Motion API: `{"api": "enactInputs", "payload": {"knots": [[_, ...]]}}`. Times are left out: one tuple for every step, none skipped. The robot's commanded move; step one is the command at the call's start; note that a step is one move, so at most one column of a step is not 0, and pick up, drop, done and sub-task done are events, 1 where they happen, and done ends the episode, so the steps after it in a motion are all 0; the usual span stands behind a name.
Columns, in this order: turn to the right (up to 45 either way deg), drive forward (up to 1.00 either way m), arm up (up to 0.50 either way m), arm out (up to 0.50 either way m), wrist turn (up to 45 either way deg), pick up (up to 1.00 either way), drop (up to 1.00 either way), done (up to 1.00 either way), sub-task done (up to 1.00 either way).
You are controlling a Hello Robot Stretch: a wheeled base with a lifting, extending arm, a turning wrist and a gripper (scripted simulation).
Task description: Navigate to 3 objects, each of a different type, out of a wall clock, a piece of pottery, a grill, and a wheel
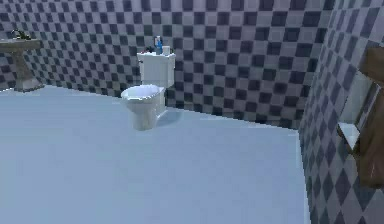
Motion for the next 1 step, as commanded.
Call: {"api": "enactInputs", "payload": {"knots": [[-45.0,0.0,0.0,0.0,0.0,0.0,0.0,0.0,0.0]]}}
